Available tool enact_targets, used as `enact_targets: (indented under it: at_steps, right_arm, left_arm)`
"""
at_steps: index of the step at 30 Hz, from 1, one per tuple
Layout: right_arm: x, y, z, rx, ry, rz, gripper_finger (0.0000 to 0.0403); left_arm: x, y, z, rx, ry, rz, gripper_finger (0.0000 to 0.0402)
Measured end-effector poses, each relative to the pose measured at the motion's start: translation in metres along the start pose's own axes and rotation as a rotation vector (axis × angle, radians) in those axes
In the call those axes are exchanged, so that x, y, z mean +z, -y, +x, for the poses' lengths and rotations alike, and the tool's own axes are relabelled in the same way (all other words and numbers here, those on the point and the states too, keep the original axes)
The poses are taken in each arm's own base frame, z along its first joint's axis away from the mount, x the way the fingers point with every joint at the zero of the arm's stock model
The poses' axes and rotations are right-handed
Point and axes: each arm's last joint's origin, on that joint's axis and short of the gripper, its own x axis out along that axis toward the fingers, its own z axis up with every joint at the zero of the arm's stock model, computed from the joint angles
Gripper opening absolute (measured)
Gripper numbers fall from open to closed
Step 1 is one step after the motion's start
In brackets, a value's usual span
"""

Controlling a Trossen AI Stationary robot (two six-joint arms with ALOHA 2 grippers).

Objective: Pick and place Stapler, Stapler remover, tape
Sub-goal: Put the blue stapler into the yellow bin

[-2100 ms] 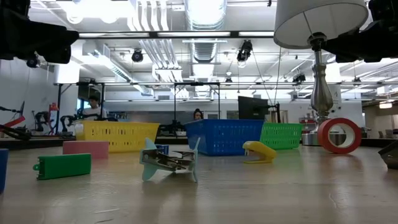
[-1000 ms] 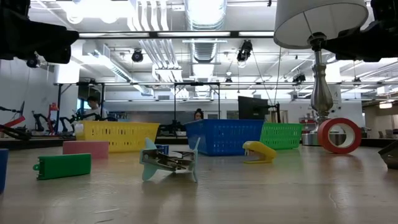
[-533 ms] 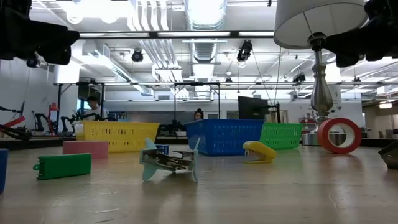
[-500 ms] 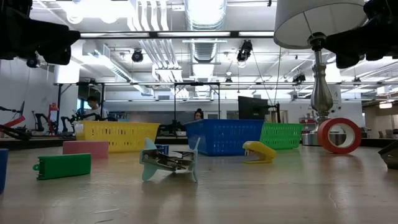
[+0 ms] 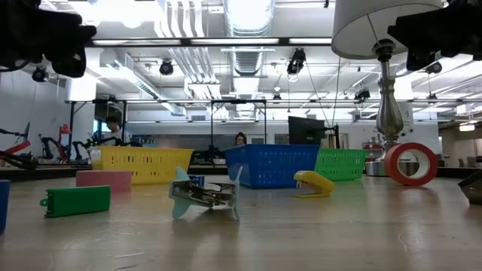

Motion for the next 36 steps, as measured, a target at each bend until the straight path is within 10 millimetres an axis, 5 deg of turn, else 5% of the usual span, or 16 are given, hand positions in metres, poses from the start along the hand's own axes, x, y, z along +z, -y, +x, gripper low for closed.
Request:
enact_targets:
  at_steps: [14,22,36]
  right_arm:
    - [0.004,-0.002,0.0,0.065,0.037,0.065,0.0133]
    - [0.005,0.001,0.007,-0.125,0.041,-0.002,0.0182]
    - [0.038,-0.006,0.029,-0.142,0.158,-0.02,0.0205]
  left_arm:
    - [0.02,-0.003,-0.001,0.034,0.19,-0.081,0.0136]
    - [0.033,-0.001,0.006,0.05,0.157,-0.016,0.0147]
    - [0.07,0.016,0.05,0.064,-0.071,0.182,0.0217]
